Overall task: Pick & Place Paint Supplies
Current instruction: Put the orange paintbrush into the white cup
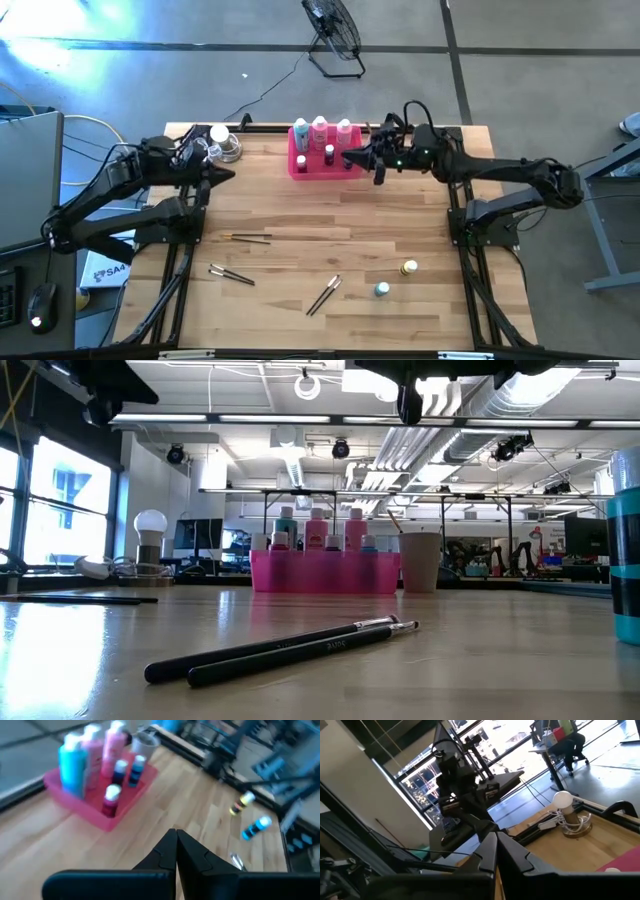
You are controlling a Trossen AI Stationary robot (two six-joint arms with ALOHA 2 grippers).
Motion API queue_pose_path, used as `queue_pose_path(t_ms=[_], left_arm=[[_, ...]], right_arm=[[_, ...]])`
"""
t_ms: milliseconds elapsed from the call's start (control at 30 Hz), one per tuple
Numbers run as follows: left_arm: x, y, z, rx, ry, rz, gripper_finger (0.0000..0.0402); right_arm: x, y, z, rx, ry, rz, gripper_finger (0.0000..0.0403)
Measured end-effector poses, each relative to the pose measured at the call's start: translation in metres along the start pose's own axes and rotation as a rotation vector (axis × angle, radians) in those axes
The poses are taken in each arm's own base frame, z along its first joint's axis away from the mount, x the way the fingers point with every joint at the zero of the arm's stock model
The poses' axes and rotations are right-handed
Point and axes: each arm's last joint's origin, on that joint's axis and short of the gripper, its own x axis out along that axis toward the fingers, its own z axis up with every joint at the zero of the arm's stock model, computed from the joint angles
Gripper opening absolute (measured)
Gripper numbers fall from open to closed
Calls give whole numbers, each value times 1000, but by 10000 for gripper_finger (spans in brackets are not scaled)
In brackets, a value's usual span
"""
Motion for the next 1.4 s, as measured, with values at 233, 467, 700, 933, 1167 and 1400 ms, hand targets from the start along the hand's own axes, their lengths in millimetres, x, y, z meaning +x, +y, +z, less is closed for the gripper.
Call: queue_pose_path(t_ms=[233,467,700,933,1167,1400], left_arm=[[-21,1,-13,31,260,132,1],[-16,3,-16,-38,374,174,0],[11,0,-1,25,365,112,0],[36,-15,-16,172,602,159,0],[53,-46,-36,311,756,116,0],[57,-53,-56,275,906,238,0]], right_arm=[[-2,-7,5,-1,7,9,3],[-4,-14,9,-2,-9,-19,3],[-6,-19,11,0,-12,-42,3],[-6,-21,10,7,9,-55,3],[-6,-22,9,-19,19,-61,3],[-6,-22,7,-30,33,-70,3]])
